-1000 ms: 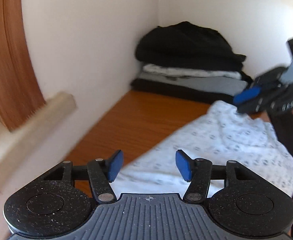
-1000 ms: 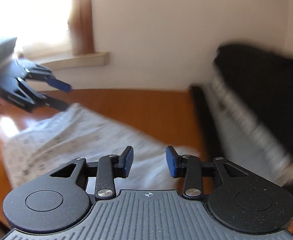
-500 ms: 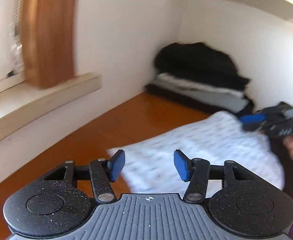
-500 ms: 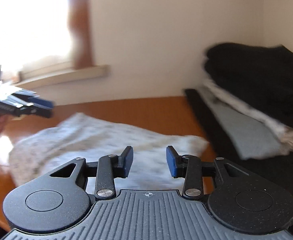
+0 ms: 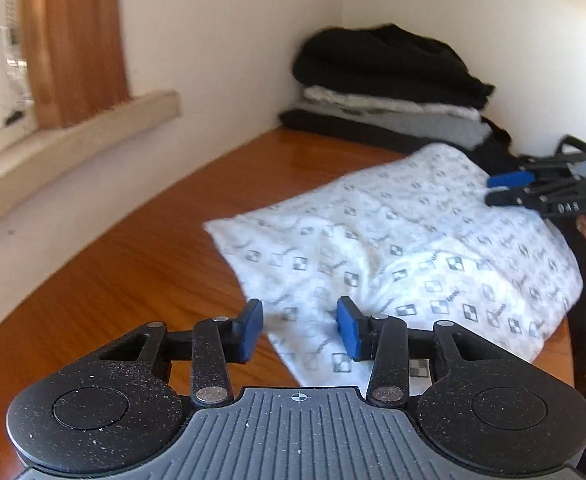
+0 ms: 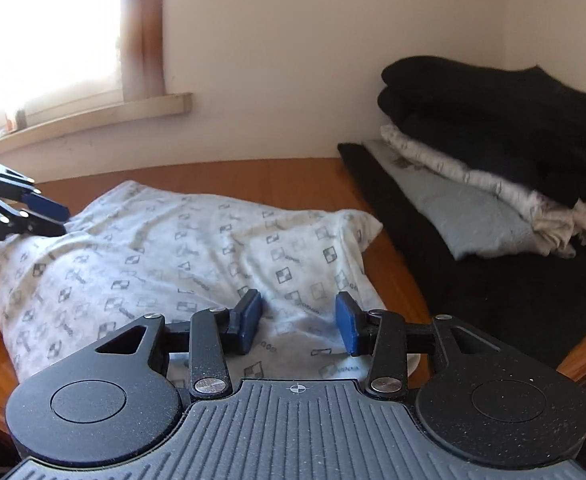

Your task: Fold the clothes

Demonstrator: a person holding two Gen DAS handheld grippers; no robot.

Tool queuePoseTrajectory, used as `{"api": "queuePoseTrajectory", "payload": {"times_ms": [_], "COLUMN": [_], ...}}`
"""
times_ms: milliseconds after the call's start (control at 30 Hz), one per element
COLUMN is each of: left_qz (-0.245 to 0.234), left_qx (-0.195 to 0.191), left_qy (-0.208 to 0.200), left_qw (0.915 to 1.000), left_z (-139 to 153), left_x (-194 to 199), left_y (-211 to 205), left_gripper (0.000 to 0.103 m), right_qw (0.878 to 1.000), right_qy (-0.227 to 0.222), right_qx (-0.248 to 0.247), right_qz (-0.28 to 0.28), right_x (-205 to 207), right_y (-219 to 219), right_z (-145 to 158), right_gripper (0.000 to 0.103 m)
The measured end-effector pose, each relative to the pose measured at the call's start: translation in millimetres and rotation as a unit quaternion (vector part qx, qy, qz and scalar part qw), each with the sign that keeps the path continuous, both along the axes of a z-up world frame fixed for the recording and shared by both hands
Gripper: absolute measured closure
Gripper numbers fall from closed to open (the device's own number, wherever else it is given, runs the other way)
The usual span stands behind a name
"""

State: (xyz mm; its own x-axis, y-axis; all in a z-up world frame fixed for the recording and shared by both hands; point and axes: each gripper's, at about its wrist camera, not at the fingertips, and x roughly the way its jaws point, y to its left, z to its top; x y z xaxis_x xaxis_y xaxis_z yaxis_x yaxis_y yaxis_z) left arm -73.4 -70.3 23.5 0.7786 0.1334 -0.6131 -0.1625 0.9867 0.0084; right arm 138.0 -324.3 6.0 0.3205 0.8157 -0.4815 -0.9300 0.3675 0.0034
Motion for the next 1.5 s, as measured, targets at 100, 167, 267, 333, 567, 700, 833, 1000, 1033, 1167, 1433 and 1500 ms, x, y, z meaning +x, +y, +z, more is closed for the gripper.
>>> {"api": "queuePoseTrajectory", "payload": {"times_ms": [100,167,267,333,567,700,833,1000,1033,1167,1433,1500], "left_qz": [0.003,0.001,-0.002,0.000,0.011,0.017,0.001,-0.017,-0.016,-0.009,0.008,0.022], "left_qx": [-0.021,-0.024,-0.022,-0.029,-0.012,-0.005,-0.015,-0.017,-0.017,-0.019,-0.032,-0.035], "left_qy": [-0.025,-0.029,-0.021,-0.011,0.018,-0.017,-0.048,-0.026,-0.017,0.018,0.007,0.005], "left_qw": [0.9995,0.9993,0.9995,0.9995,0.9997,0.9997,0.9988,0.9994,0.9996,0.9996,0.9994,0.9991], "left_z": [7,9,4,1,-7,15,33,20,15,-4,-13,-11], "left_x": [-15,-21,-21,-23,-34,-34,-10,39,42,51,18,11], "left_y": [-4,-10,-17,-16,-9,-11,-23,-42,-41,-35,-10,-1], "left_gripper": [0.050,0.050,0.050,0.050,0.050,0.051,0.049,0.049,0.049,0.050,0.049,0.044], "right_qw": [1.000,0.998,0.997,0.996,0.996,0.996,0.995,0.994,0.995,0.997,0.998,0.998], "right_qy": [-0.010,-0.001,0.006,0.004,-0.009,-0.015,-0.008,0.000,0.006,0.020,0.019,0.019], "right_qx": [0.029,0.054,0.067,0.057,0.048,0.050,0.061,0.081,0.083,0.076,0.054,0.052], "right_qz": [0.003,0.021,0.050,0.068,0.078,0.075,0.077,0.067,0.062,0.017,0.004,0.011], "right_x": [-8,-15,-30,-40,-44,-43,-42,-41,-38,-15,-6,-3], "right_y": [-12,-19,-17,-14,-16,-13,-19,-24,-26,-41,-47,-46], "right_z": [6,11,11,6,-14,-17,-18,-19,-18,-16,-24,-24], "right_gripper": [0.062,0.062,0.062,0.062,0.062,0.062,0.061,0.061,0.061,0.061,0.062,0.062]}}
